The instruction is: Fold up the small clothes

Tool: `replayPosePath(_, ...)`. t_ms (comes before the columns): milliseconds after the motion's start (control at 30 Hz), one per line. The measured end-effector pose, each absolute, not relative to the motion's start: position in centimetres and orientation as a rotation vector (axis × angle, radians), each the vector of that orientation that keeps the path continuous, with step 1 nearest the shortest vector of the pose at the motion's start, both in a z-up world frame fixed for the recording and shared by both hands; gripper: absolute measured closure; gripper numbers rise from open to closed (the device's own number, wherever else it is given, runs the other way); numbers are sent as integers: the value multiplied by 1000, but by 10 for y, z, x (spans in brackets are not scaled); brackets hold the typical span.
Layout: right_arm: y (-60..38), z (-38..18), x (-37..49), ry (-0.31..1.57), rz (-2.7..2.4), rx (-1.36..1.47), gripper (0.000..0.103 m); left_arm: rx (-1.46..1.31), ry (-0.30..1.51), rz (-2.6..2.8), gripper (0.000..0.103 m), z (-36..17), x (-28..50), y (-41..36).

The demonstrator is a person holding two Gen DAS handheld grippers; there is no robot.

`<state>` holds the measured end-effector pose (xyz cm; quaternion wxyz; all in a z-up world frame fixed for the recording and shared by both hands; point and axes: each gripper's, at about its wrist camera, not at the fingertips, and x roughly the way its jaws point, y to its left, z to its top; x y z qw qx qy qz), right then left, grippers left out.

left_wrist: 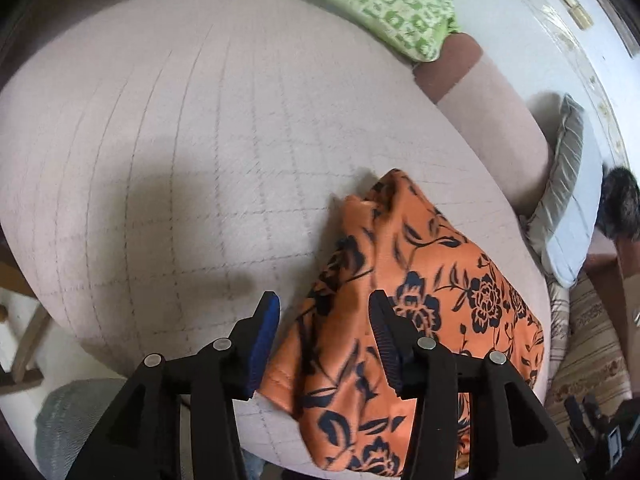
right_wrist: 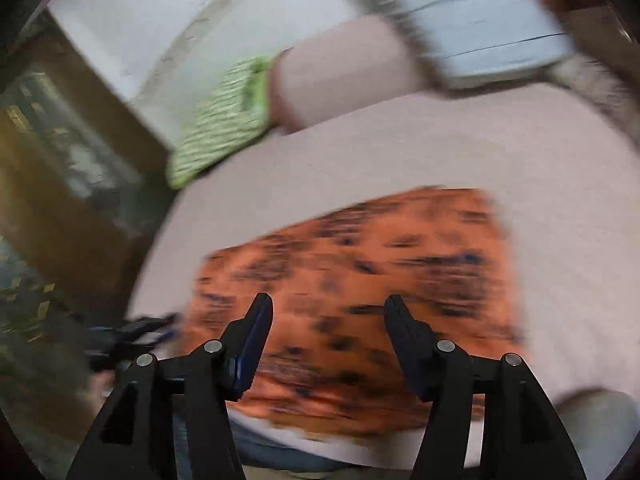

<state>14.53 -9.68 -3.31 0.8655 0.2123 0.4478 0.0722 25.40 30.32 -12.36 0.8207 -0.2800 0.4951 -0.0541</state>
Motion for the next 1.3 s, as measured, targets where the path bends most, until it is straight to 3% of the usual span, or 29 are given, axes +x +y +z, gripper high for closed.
replayPosePath(267, 7, -63, 220, 1076, 368, 431, 42, -676, 1166, -160, 51, -150, 257, 318)
replayPosePath(367, 39, -75, 247, 1142, 412, 438, 42, -587, 1164, -155, 45, -150, 259, 301)
replayPosePath(500, 90, -82, 282, 1252, 446, 336, 42, -565, 1167, -176, 48, -153, 265, 295)
replayPosePath(533, 100, -83, 288, 1270, 445, 306, 42, -565, 1169, -174, 53, -154, 267, 296)
replayPosePath(633, 130, -91, 314, 1350, 401, 210, 42, -588, 1186, -225, 89, -157, 273, 293)
replayPosePath(800, 168, -118, 340, 1507, 378, 118, 42, -595, 1017, -309, 92, -132, 259, 296)
replayPosePath(1100, 224, -173, 352, 1739, 324, -171, 43, -608, 970, -345, 93, -127, 254, 293)
replayPosePath(1167, 230, -183, 349, 1740, 302, -253, 55, -596, 966, -341, 93, -128, 251, 290)
replayPosePath(1200, 232, -189, 346, 1736, 274, -316, 67, -593, 971, -339, 94, -129, 252, 288)
replayPosePath(1300, 229, -191, 340, 1711, 268, -345, 75, -600, 974, -340, 94, -129, 255, 288)
